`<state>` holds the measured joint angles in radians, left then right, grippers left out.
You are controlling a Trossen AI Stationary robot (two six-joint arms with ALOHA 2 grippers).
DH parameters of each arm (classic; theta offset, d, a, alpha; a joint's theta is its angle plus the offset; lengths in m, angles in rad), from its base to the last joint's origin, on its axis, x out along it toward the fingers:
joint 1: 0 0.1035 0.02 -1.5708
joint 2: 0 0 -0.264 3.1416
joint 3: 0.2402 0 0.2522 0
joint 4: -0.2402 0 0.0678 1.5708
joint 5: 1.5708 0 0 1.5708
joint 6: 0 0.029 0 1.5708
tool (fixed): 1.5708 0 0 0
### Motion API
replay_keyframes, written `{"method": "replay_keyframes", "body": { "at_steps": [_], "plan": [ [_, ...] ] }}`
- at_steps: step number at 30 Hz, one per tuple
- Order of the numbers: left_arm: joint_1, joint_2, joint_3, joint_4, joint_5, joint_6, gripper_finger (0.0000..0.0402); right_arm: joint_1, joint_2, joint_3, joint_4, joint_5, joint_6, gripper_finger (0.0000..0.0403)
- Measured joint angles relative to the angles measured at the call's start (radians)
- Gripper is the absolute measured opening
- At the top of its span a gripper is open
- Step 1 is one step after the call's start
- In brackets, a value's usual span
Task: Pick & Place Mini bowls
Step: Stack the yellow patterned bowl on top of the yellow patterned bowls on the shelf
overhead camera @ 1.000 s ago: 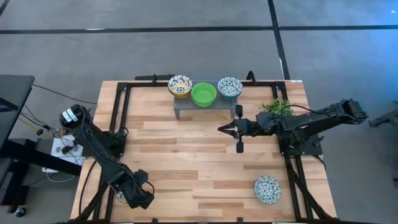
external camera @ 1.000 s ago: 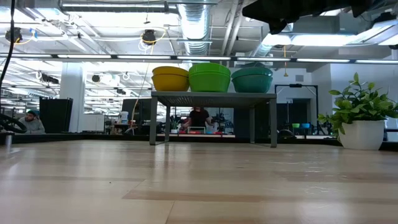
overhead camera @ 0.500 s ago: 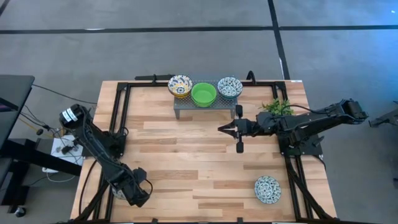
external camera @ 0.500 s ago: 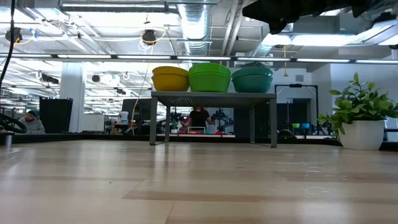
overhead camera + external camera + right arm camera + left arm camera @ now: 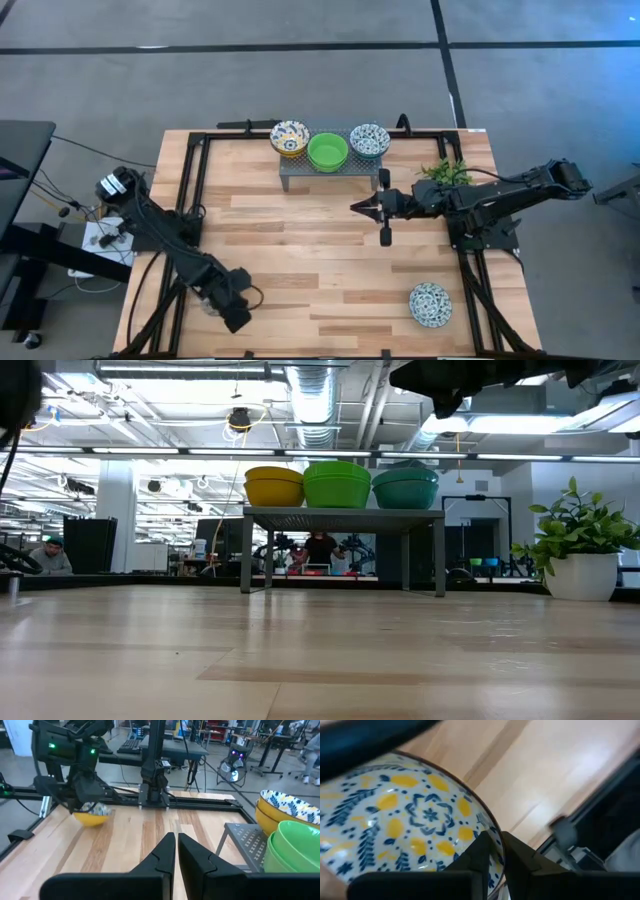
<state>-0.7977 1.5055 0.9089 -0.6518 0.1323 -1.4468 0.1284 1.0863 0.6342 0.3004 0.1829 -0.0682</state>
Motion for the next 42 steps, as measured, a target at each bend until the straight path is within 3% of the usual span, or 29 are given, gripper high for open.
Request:
{"method": "replay_keyframes", "body": {
  "at_steps": [4,12,19,26,35,42],
  "plan": [
    [0.045,0.002,0.036,-0.002,-0.046,0.181,0.0031,0.000,0.000,0.000,0.000,0.000,0.026,0.0017],
    [0.124,0.000,0.041,-0.006,-0.028,0.468,0.0016,0.000,0.000,0.000,0.000,0.000,0.025,0.0017],
    [0.199,-0.035,0.043,-0.018,-0.071,0.619,0.0011,0.000,0.000,0.000,0.000,0.000,0.025,0.0017],
    [0.238,-0.182,0.064,-0.014,-0.256,0.831,0.0014,0.000,0.000,0.000,0.000,0.000,0.025,0.0017],
    [0.298,-0.366,0.066,0.005,-0.647,1.216,0.0017,0.000,0.000,0.000,0.002,0.000,0.007,0.0017],
    [0.461,-0.377,0.076,0.118,-0.686,1.562,0.0017,-0.008,0.000,0.010,-0.003,0.000,-0.017,0.0017]
  ]
}}
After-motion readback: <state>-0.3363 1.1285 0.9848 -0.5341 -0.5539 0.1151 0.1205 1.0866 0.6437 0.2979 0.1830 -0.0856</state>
